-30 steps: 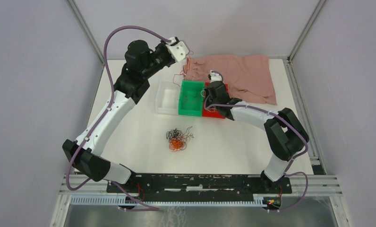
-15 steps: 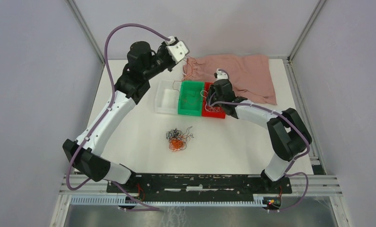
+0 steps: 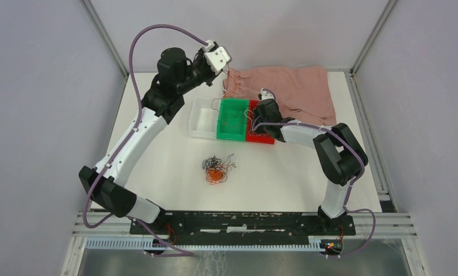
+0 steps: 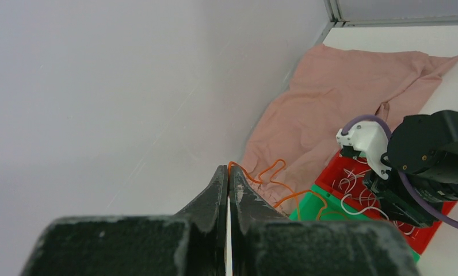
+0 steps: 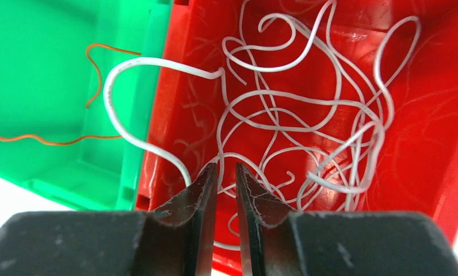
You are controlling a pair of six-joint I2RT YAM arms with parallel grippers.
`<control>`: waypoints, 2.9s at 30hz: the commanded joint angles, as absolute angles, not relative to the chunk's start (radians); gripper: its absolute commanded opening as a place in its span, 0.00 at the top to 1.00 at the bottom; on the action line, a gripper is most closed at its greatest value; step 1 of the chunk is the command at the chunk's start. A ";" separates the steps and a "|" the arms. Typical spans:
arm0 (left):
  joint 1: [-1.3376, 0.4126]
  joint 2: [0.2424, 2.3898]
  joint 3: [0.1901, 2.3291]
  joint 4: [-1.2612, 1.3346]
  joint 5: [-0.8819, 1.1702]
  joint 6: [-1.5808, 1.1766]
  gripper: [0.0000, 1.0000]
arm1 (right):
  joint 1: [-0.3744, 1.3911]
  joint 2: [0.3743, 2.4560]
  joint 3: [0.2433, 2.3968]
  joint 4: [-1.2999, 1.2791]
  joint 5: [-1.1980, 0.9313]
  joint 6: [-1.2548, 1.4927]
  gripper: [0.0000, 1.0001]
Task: Untangle the cables
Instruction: Adjust the bin at the center of the board.
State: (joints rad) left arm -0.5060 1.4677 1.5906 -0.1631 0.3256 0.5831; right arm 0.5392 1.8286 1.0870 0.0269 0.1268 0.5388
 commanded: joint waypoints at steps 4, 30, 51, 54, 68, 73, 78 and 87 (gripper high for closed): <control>-0.508 1.495 1.673 -0.108 0.359 0.511 0.97 | 0.538 1.888 1.151 0.051 0.098 0.553 0.77; -0.508 1.598 1.534 -0.085 0.162 0.323 0.97 | 0.523 1.670 1.116 0.136 0.070 0.501 0.41; -0.510 1.598 1.433 -0.218 0.189 0.430 0.97 | 0.507 1.804 1.173 0.130 0.027 0.532 0.64; -0.512 1.624 1.408 -0.222 0.193 0.458 0.97 | 0.500 1.793 1.154 0.154 0.011 0.545 0.68; -0.598 1.805 1.440 -0.231 0.158 0.558 0.97 | 0.446 1.750 1.065 0.164 0.037 0.594 0.81; -0.613 1.867 1.448 -0.236 0.143 0.615 0.97 | 0.438 1.743 1.034 0.232 -0.061 0.602 0.74; -0.615 1.930 1.447 -0.233 0.109 0.649 0.97 | 0.418 1.704 1.001 0.254 -0.063 0.638 0.72; -0.615 1.962 1.405 -0.209 0.112 0.648 0.97 | 0.394 1.669 0.968 0.253 -0.078 0.621 0.69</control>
